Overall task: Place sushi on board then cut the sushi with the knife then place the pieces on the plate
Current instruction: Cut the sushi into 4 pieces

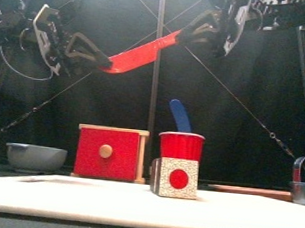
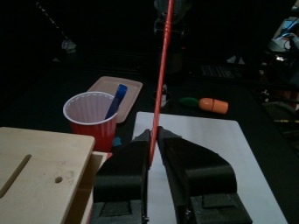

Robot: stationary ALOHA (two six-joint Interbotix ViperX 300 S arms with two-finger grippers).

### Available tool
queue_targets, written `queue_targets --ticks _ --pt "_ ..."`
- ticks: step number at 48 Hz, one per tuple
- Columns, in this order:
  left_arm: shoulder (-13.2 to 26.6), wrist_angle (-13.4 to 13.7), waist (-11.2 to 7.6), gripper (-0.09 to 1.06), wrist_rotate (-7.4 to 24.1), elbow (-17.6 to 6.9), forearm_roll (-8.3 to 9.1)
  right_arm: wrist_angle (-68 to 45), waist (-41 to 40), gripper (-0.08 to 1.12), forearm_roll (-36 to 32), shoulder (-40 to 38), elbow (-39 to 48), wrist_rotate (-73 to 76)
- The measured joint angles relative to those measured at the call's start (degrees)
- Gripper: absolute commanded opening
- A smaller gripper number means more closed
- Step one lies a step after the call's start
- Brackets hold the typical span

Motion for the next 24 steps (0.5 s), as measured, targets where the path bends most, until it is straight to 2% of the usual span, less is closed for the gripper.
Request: queue_targets --ticks 4,8,16,22,24 --pt "0.00 0.00 -0.44 0.51 -0.09 0.00 0.00 0.44 0.18 0.39 0.00 0.00 0.18 0.09" --pt "0.00 0.18 -1.76 0.51 -0.09 0.09 0.00 1.76 0.53 0.39 0.00 0.00 1.23 0.53" --pt "0.53 1.49 -7.47 0.51 -0.35 0.79 -0.35 7.65 2.20 0.39 1.93 0.44 3.69 0.44" --pt "1.85 2.81 -11.25 0.51 -0.44 0.62 -3.25 12.13 3.16 0.39 4.66 1.41 4.66 0.44" --pt "2.46 3.34 -11.95 0.51 -0.26 0.97 -4.39 13.36 3.43 0.39 5.63 1.85 5.01 0.44"
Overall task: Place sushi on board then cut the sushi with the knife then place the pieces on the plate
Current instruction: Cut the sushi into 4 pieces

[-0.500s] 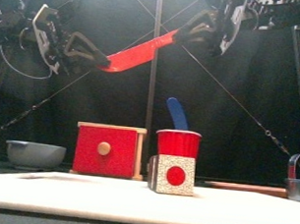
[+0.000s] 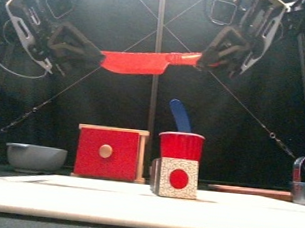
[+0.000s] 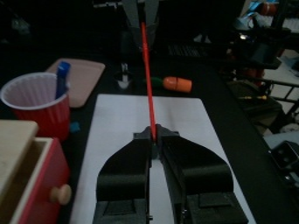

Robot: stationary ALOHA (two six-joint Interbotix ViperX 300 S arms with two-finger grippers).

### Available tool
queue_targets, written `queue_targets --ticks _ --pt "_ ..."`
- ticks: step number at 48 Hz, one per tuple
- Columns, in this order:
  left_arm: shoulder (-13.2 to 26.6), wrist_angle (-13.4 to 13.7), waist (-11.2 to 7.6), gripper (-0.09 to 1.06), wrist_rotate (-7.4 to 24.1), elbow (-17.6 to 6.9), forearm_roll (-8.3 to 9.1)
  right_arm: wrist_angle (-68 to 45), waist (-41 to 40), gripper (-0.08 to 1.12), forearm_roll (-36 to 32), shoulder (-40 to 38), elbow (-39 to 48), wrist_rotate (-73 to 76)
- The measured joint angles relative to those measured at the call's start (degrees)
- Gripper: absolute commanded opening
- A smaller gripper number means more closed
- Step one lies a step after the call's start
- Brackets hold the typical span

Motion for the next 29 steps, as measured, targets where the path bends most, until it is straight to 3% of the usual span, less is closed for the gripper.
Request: queue_targets --ticks 3,7,22,29 --pt "1.14 0.35 -1.14 0.51 -0.09 0.53 -1.76 1.85 0.35 0.39 1.05 1.05 0.79 0.00" --pt "3.25 0.35 -1.76 0.51 0.00 0.26 -2.72 3.08 0.97 0.39 1.67 2.81 1.14 0.00" --pt "11.16 0.35 -1.93 0.54 0.26 -4.31 -2.99 3.52 1.58 0.39 1.32 4.75 1.14 -0.09" --pt "12.57 0.09 -1.85 0.66 0.26 -5.54 -3.96 3.52 1.67 0.39 -0.53 3.69 1.14 -0.09"
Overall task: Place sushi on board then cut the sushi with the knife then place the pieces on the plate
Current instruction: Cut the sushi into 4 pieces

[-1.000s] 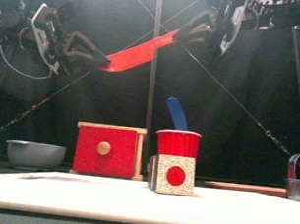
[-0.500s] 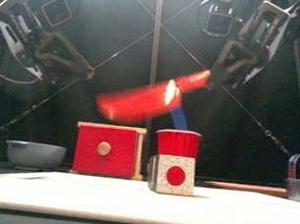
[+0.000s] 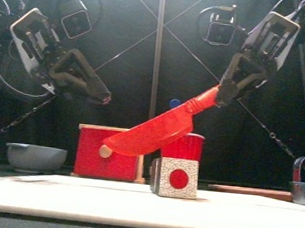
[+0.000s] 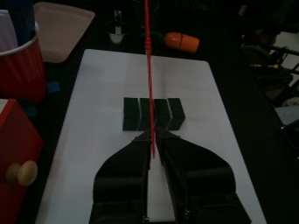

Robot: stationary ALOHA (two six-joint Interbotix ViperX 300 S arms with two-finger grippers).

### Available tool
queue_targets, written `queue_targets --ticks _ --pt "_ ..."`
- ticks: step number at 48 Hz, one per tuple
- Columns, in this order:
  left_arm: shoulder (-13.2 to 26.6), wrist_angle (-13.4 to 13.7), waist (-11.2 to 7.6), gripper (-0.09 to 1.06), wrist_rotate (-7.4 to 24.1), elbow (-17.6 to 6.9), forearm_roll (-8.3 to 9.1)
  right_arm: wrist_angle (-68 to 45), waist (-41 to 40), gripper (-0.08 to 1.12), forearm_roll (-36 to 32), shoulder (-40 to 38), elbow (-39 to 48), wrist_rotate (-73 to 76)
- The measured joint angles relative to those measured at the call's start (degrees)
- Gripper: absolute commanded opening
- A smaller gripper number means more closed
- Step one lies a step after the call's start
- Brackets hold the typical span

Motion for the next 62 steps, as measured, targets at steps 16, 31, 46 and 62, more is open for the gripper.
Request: queue_targets --ticks 16,31,46,62 --pt "2.64 -1.23 -0.35 1.04 -0.26 -2.72 -1.49 -0.44 -0.09 0.39 -7.38 -3.43 0.00 -0.09" --pt "8.53 -1.23 0.09 1.01 0.00 -7.12 -1.58 -1.23 -0.35 0.39 -9.84 -5.80 0.00 -0.09" --pt "8.96 -0.79 0.79 0.60 0.00 -7.91 -3.43 -1.49 -0.35 0.39 -9.84 -6.94 -0.09 -0.09" --pt "8.70 -0.70 0.88 0.54 0.09 -7.91 -3.52 -2.46 -0.35 0.39 -8.70 -7.03 0.97 0.00"
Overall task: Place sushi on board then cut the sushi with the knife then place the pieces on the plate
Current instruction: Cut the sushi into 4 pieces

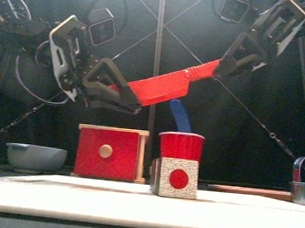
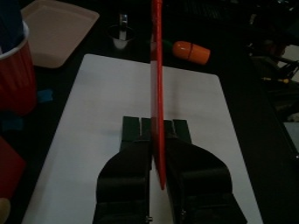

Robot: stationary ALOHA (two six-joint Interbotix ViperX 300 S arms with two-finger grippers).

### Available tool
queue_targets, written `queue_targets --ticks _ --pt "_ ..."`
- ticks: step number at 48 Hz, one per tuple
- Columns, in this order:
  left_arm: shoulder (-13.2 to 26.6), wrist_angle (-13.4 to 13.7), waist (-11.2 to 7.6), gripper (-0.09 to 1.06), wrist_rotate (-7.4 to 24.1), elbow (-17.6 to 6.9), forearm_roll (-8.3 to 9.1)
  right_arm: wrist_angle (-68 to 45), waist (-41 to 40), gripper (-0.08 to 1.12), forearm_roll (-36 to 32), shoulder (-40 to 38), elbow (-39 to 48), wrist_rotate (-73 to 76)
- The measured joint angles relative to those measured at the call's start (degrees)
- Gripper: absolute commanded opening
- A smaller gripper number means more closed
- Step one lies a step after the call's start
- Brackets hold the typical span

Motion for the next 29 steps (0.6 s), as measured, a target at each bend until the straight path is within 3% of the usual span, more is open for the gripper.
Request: queue_targets --ticks 13,29 --pt "0.09 -0.97 0.00 0.79 0.09 0.00 0.00 -1.49 0.18 0.39 0.88 0.09 0.70 0.00" --pt "0.09 -1.05 0.00 0.78 -0.09 0.00 0.00 -3.25 0.18 0.39 0.97 0.00 1.49 0.00"
